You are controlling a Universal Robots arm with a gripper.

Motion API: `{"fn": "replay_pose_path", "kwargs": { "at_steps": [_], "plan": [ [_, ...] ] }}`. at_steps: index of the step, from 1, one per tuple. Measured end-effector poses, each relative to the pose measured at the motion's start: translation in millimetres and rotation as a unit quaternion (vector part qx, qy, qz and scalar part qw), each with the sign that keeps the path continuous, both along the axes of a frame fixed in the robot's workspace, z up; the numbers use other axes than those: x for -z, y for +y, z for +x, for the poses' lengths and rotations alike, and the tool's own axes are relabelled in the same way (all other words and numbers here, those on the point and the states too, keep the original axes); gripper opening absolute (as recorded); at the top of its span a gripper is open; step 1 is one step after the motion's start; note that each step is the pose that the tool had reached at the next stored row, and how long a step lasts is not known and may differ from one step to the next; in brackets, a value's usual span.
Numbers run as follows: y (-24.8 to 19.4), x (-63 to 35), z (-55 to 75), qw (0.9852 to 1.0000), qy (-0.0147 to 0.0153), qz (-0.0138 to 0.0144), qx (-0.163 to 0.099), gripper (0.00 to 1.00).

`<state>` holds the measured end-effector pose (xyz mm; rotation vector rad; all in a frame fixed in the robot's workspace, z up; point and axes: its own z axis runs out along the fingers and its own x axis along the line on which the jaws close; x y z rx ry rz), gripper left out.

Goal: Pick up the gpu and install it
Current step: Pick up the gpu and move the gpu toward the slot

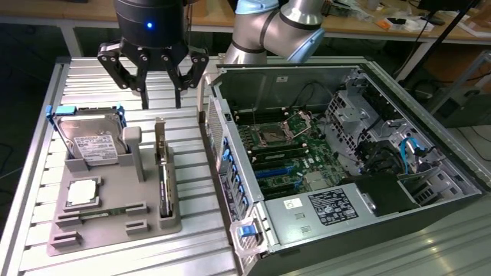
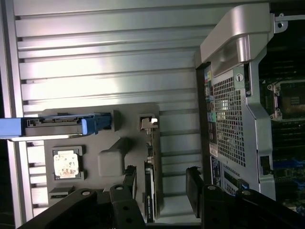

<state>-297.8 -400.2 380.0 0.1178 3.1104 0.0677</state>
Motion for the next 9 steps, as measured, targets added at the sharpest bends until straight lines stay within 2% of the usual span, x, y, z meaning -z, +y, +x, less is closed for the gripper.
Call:
{"fn": "replay_pose_path", "kwargs": {
  "at_steps": [9],
  "plan": [
    [0.0,3.7,-0.2,1.0000,0.0000,0.0000,0.000,0.54]
  ]
}}
